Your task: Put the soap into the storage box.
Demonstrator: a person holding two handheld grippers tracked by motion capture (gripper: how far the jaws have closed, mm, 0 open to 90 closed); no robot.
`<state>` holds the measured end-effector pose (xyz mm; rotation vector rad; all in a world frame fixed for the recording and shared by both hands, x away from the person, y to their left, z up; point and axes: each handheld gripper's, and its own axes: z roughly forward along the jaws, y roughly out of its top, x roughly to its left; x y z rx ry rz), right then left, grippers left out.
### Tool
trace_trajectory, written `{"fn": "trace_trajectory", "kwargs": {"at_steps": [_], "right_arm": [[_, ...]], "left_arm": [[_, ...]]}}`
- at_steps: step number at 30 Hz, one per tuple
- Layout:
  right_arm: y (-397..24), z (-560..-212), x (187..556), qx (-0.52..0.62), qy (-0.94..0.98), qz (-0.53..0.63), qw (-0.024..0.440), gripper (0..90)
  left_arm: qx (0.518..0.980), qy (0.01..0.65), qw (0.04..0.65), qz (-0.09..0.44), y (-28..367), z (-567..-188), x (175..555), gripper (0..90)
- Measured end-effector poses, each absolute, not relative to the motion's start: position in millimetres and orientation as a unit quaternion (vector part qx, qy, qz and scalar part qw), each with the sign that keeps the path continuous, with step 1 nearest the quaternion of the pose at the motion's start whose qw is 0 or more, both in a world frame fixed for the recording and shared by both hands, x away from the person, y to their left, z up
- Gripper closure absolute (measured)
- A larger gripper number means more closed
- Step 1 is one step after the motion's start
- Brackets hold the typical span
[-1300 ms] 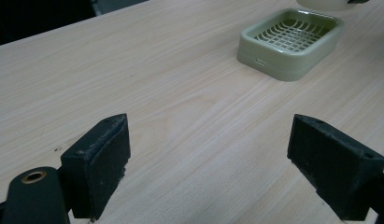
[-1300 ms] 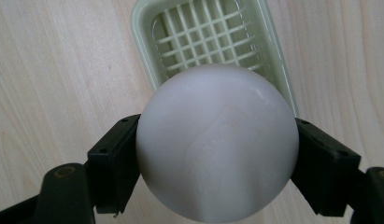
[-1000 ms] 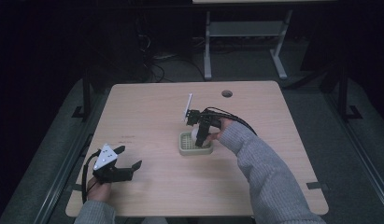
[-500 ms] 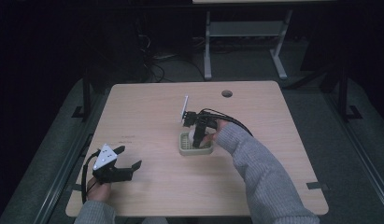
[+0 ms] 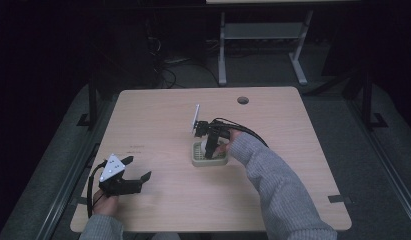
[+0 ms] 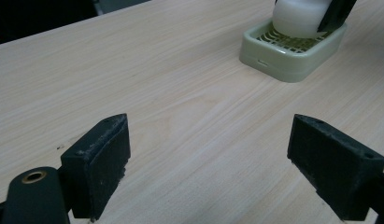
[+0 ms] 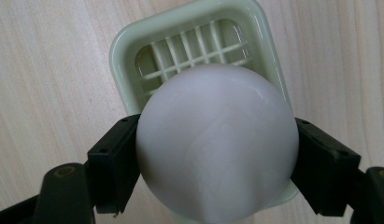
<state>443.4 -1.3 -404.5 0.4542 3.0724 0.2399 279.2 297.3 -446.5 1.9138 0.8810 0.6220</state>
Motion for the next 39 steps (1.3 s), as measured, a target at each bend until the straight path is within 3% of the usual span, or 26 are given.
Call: {"fn": "trace_trajectory", "kwargs": {"at_steps": [39], "right_arm": [[2.0,-413.6,449.2,0.156,0.985,0.074,0.003,23.2]], "left_arm": [[0.775,0.356,0.458,0.251,297.6,-445.8,278.5,12.8]]}}
